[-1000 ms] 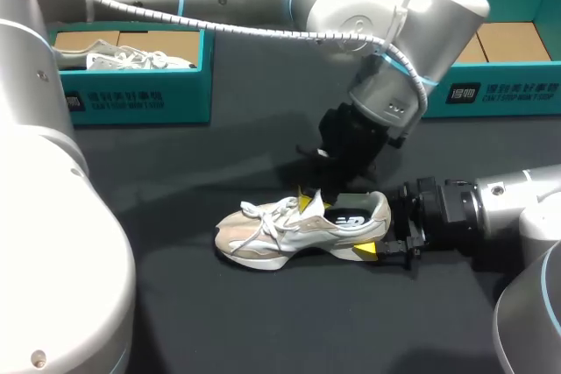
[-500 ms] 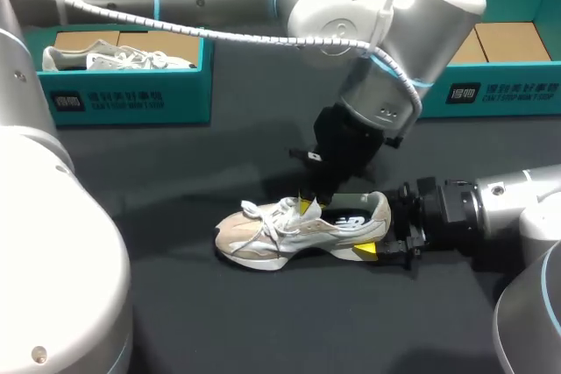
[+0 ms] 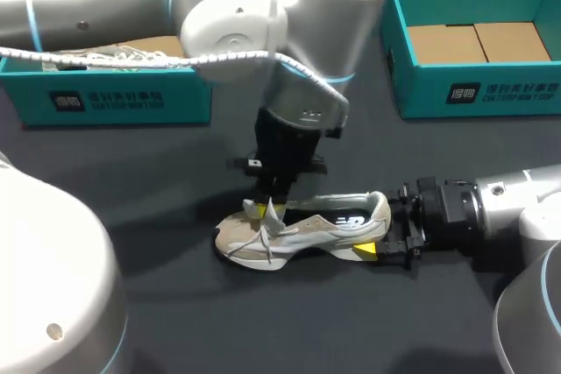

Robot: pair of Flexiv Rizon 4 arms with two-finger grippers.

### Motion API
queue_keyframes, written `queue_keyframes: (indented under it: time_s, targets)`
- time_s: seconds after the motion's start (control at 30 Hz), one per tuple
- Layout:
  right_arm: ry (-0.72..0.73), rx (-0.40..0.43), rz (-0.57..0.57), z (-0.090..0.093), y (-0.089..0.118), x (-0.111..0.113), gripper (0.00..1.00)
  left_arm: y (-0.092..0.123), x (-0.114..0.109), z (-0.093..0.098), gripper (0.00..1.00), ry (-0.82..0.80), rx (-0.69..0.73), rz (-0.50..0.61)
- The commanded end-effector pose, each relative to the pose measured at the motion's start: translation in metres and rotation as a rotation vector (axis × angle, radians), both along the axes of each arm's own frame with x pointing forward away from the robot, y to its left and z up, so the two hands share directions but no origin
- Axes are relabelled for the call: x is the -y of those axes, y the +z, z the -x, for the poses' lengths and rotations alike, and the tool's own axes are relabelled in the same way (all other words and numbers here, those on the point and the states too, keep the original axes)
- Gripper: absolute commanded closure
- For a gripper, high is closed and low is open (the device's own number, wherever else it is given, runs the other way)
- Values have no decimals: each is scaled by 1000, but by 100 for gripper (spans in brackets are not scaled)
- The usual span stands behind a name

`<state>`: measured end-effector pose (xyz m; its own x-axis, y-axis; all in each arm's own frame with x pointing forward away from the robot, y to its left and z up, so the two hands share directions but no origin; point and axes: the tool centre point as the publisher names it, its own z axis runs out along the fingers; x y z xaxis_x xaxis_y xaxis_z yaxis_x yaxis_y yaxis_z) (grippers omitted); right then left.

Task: Take the shoe out of the shoebox, open the shoe tongue, remove and reinsert the insole, then place the shoe into the shoebox

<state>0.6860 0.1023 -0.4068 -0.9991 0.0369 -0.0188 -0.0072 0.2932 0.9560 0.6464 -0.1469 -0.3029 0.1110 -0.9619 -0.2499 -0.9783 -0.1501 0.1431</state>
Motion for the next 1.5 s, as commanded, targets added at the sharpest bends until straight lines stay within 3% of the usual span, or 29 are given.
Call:
queue_keyframes:
  time_s: [0.03,0.37,0.8,1.13,1.33,1.43,1.5]
  targets:
    - [0,0,4,1,0,1,100,2,-21,9,100,91,84,191]
    - [0,0,4,1,0,1,100,-18,-33,5,98,131,65,178]
    - [0,0,4,1,0,1,100,-37,-41,1,58,144,15,100]
    - [0,0,4,1,0,1,100,-42,-54,-1,49,127,-7,7]
    - [0,0,4,1,0,1,100,-47,-58,2,39,107,-35,-35]
    - [0,0,4,1,0,1,100,-50,-59,3,29,100,-56,-52]
    - [0,0,4,1,0,1,100,-50,-60,4,29,98,-59,-57]
